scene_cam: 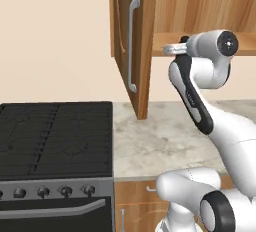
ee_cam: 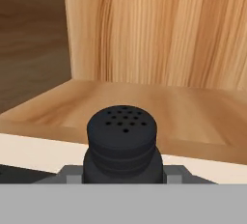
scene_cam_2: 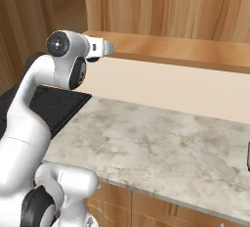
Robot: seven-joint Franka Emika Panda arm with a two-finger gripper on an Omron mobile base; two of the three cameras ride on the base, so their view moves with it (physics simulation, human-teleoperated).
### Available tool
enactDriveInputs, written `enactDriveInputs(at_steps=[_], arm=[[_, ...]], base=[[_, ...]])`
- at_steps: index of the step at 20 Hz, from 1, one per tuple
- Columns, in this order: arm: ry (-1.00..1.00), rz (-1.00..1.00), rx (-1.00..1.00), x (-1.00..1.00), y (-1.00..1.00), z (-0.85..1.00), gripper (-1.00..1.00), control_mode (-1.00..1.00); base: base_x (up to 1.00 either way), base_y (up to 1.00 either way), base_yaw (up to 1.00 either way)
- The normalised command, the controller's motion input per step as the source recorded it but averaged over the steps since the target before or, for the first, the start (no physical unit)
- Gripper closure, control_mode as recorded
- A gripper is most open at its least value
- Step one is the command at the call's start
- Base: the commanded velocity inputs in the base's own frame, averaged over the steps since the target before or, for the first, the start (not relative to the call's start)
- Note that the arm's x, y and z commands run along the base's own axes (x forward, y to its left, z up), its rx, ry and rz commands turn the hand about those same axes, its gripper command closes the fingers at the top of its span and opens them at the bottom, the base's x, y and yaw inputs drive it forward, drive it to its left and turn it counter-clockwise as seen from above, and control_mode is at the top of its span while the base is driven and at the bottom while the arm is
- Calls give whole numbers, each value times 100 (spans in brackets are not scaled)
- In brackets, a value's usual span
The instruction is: Take 2 condiments from the cabinet and move them on the counter near the stove.Make sure the condiments are lined up with each other, next to each other.
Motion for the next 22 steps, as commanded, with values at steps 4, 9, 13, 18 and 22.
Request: enactDriveInputs(at_steps=[4, 9, 13, 18, 22], arm=[[0, 0, 0, -100, 0, 0, 100, -100], [0, 0, 0, -100, 0, 0, 100, -100], [0, 0, 0, -100, 0, 0, 100, -100], [0, 0, 0, -75, 0, 0, 100, -100], [0, 0, 0, -1, 0, 0, 100, -100]], base=[[0, 0, 0], [0, 0, 0], [0, 0, 0], [0, 0, 0], [0, 0, 0]])
